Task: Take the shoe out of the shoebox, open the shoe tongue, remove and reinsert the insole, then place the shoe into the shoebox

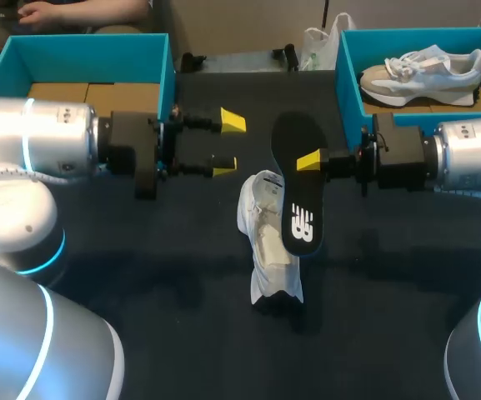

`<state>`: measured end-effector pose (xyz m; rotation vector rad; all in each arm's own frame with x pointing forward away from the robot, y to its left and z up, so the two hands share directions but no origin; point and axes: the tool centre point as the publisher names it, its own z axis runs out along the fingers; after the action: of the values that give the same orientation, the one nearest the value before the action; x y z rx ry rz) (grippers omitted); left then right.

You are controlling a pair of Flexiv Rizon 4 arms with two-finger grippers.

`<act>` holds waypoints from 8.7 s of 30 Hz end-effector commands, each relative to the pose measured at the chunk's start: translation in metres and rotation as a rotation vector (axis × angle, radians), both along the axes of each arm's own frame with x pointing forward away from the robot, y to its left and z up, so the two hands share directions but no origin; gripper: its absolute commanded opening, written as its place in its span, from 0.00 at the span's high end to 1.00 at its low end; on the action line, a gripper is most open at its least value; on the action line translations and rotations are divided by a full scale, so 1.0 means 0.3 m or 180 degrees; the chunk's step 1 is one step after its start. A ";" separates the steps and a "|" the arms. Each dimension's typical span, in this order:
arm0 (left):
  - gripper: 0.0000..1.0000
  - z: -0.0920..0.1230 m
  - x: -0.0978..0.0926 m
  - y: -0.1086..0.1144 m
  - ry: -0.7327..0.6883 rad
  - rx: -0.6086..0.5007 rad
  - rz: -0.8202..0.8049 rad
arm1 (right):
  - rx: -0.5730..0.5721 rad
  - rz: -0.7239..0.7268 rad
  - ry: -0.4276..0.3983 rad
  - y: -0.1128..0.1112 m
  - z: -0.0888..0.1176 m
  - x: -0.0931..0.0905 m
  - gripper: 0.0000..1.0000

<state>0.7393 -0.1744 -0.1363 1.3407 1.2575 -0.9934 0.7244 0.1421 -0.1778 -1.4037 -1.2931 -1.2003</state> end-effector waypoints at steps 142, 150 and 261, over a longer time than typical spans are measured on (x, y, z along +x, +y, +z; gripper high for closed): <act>1.00 -0.159 -0.168 -0.148 0.1975 -0.0517 -0.0030 | -0.0802 0.0608 -0.1743 -0.159 0.081 -0.112 0.00; 1.00 -0.161 -0.199 -0.142 0.2613 -0.0588 -0.0184 | -0.0696 0.0898 -0.2466 -0.150 0.106 -0.111 0.00; 1.00 -0.372 -0.337 -0.110 0.3650 -0.0745 0.0324 | -0.2819 0.2753 -0.5055 -0.182 -0.518 -0.045 0.00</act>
<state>0.6433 -0.2120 -0.2498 0.4476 1.8901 -1.8816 0.7044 0.0826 -0.3243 0.1636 -3.2988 -0.9631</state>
